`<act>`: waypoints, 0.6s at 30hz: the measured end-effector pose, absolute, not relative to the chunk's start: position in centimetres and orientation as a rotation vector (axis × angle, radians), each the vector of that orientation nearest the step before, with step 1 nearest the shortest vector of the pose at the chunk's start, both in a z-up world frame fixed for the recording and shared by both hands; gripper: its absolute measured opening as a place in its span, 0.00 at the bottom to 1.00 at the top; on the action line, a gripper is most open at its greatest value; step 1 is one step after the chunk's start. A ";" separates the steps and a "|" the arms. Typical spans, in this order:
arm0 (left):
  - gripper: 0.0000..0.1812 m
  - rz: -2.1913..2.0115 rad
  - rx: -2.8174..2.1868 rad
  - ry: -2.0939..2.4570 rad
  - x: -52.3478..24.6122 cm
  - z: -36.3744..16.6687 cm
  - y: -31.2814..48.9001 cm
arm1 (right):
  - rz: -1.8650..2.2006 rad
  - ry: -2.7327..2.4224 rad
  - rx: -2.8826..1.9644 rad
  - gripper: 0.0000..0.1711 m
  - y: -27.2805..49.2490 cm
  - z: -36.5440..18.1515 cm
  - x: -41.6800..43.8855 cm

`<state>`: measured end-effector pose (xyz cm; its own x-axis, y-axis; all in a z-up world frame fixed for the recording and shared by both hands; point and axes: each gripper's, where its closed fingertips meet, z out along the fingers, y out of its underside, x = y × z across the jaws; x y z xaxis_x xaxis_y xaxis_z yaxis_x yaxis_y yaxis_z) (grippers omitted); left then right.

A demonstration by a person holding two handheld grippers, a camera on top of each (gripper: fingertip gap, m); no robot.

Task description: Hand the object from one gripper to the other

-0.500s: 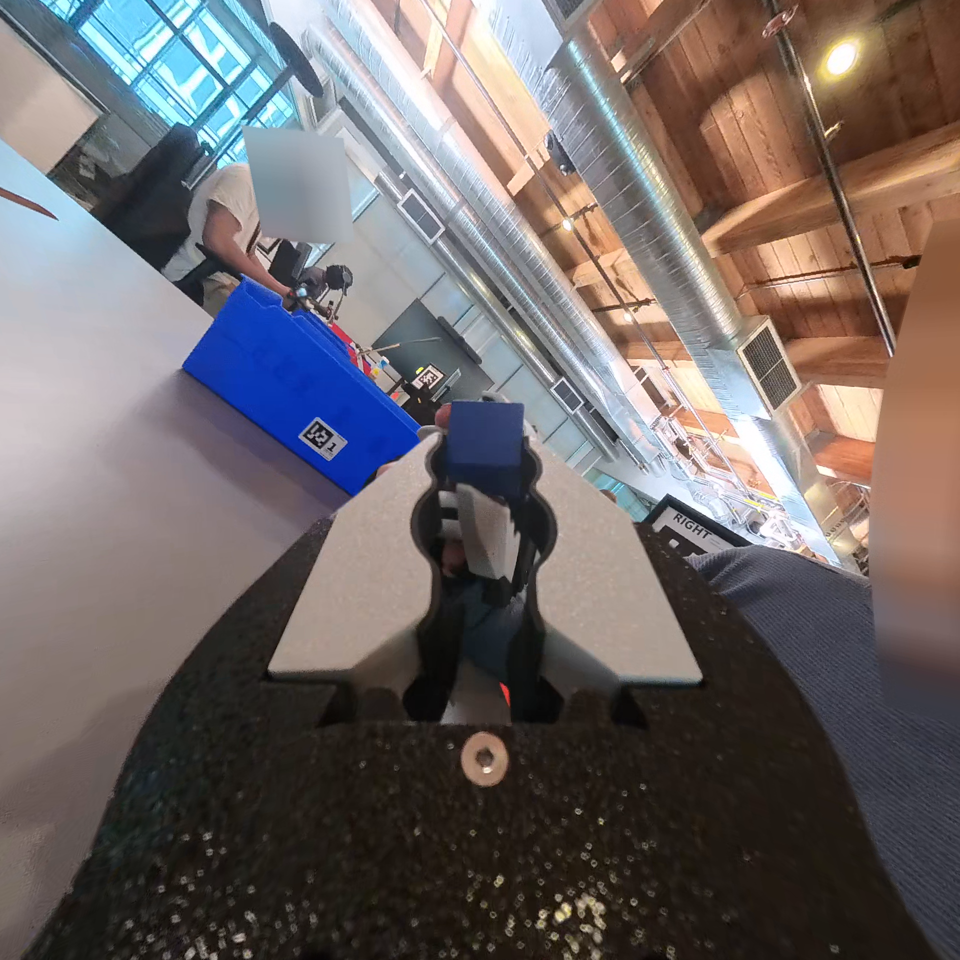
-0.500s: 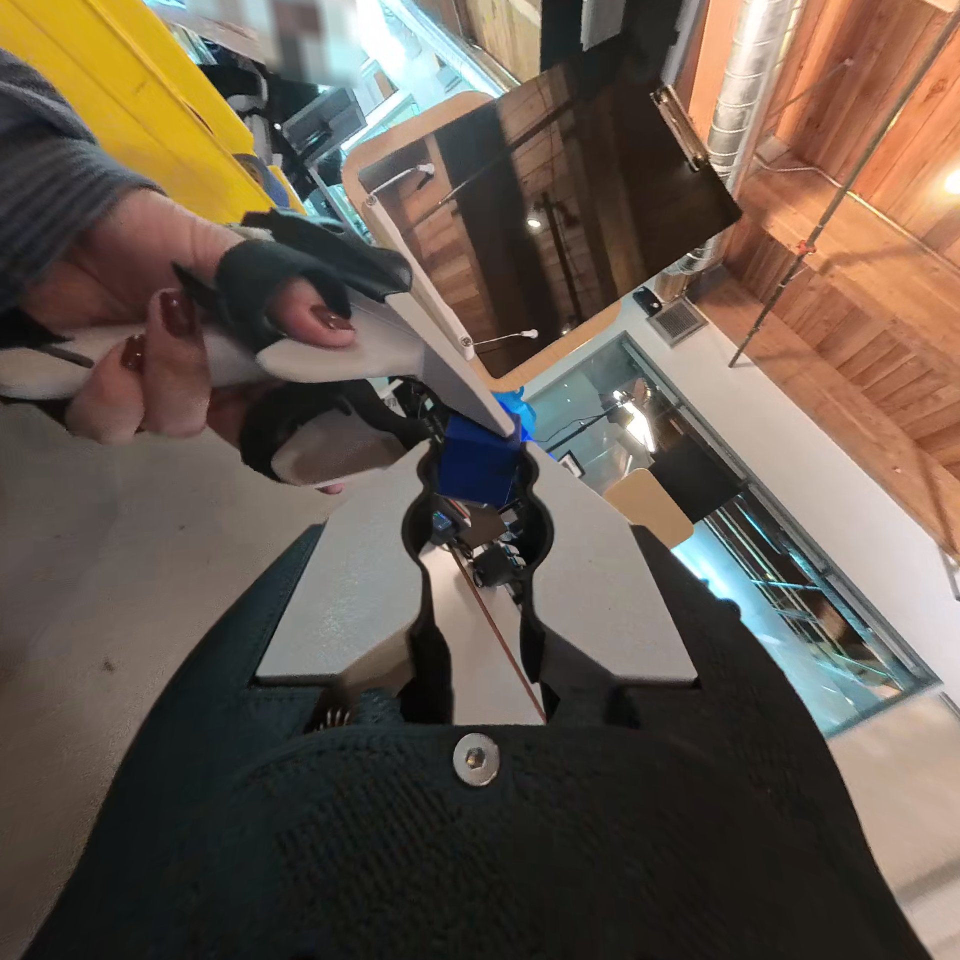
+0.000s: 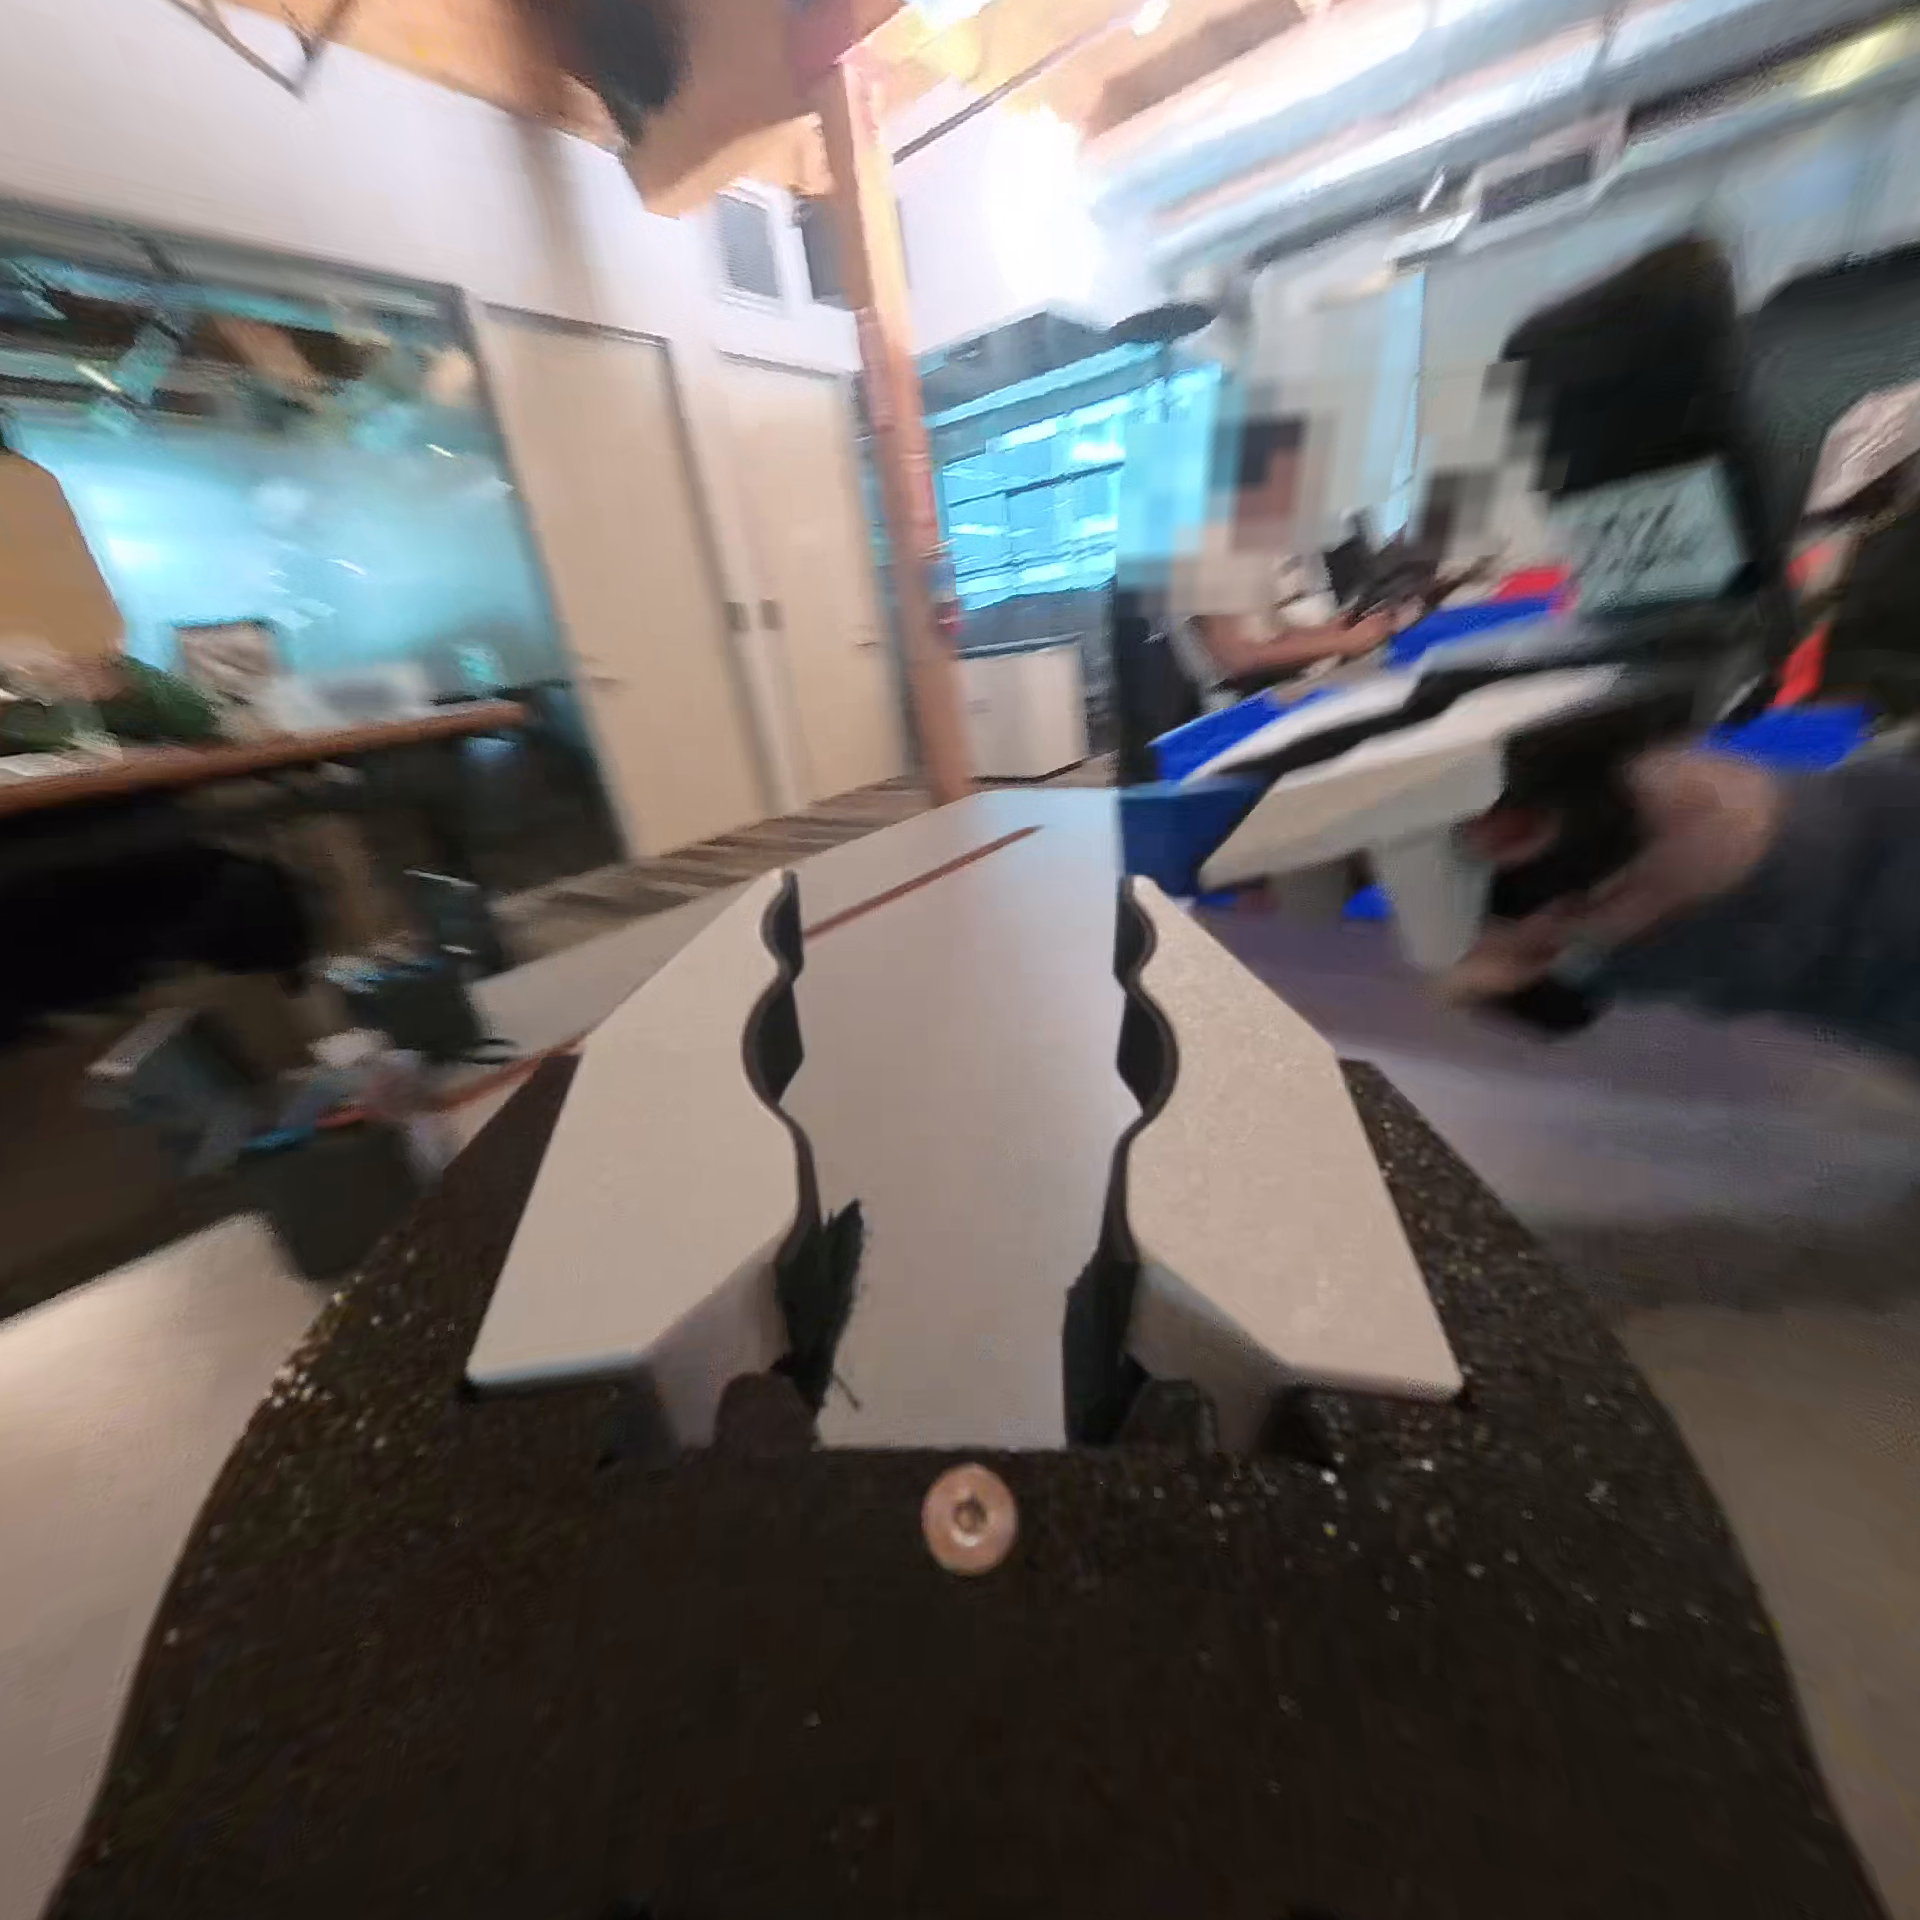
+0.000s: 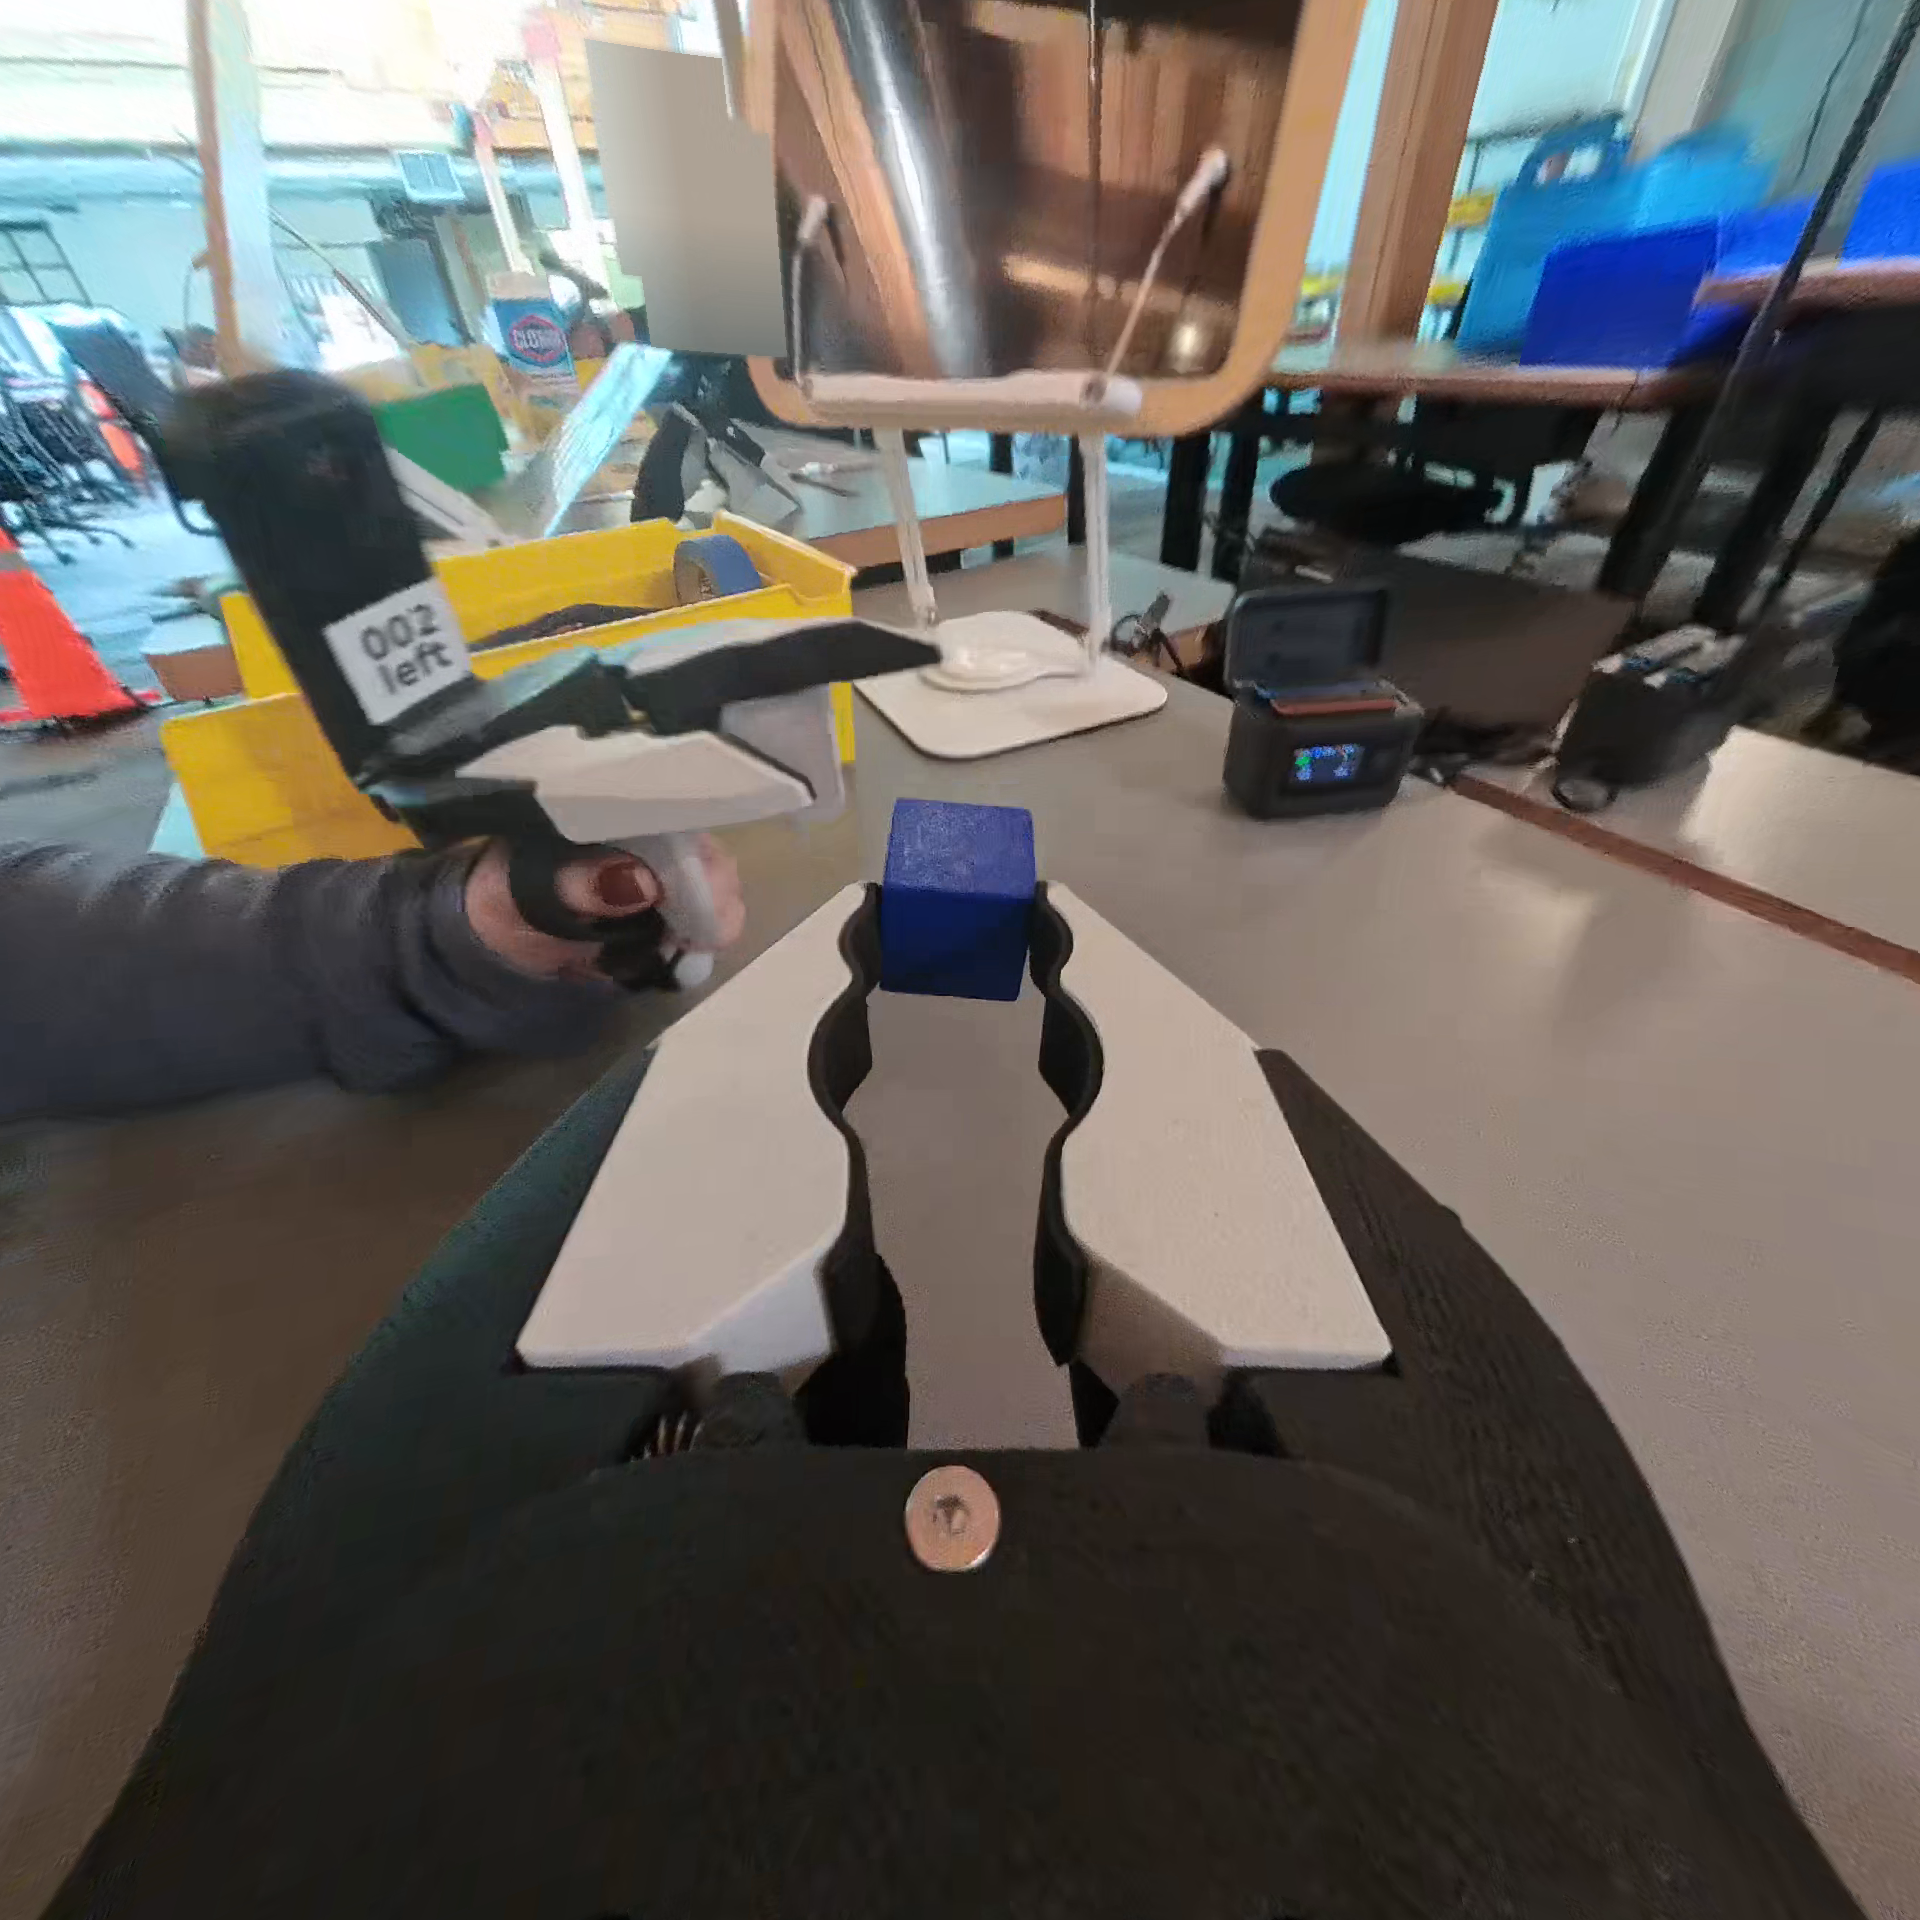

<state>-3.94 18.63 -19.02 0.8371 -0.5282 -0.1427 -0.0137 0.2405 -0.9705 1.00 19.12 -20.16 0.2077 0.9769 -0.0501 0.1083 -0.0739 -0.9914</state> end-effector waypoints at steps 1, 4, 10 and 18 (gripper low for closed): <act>0.30 -0.270 -1.290 0.522 -4.3 -19.5 18.9 | 0.975 -1.117 -1.448 0.16 19.6 -19.9 1.9; 0.27 -0.169 -1.317 0.558 -4.3 -20.5 19.5 | 0.698 -1.141 -1.437 0.16 20.6 -17.3 6.2; 0.24 -0.150 -1.328 0.593 -3.7 -21.0 19.7 | 0.074 -1.222 -1.799 0.16 24.6 -15.1 21.5; 0.21 -0.145 -1.343 0.629 -3.1 -21.5 19.9 | -0.291 -1.308 -2.864 0.16 23.6 -26.3 40.9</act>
